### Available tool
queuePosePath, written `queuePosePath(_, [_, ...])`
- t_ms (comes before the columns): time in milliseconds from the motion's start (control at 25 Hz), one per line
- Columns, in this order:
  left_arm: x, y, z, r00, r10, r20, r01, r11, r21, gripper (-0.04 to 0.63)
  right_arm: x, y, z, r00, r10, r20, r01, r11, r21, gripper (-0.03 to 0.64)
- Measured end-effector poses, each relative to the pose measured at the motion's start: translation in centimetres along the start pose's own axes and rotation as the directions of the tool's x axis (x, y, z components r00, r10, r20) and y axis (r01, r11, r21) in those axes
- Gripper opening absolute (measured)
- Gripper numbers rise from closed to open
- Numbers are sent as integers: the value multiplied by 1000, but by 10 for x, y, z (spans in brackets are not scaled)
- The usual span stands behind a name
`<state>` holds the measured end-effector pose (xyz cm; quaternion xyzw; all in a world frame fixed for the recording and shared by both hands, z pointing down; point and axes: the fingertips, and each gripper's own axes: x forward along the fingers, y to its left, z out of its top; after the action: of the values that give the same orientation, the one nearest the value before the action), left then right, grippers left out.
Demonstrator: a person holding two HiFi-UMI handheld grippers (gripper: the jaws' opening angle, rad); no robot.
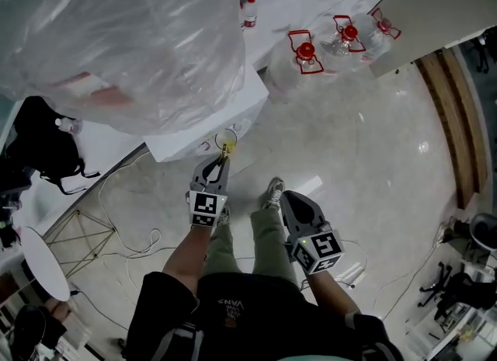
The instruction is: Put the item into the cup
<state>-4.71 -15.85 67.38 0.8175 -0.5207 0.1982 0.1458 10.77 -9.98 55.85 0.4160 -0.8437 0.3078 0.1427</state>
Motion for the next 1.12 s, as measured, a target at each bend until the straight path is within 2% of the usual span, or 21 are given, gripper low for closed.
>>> queuePosePath(160, [12,8,-16,999,37,-37,-38,999,-9,49,17,-3,2,1000,26,-10,-26,1000,-9,48])
queuePosePath(520, [38,26,-33,992,111,-56,-115,991,-64,49,44,-9,1,997,66,-30,-66,998,-4,48])
queuePosePath(840, [66,27,-50,984,141,-109,-146,989,-40,49,47,-32,-6,998,58,-31,-57,998,14,48])
queuePosePath(1120, [85,23,-55,975,152,-159,-150,988,29,49,49,-48,-8,998,57,-25,-57,998,36,48])
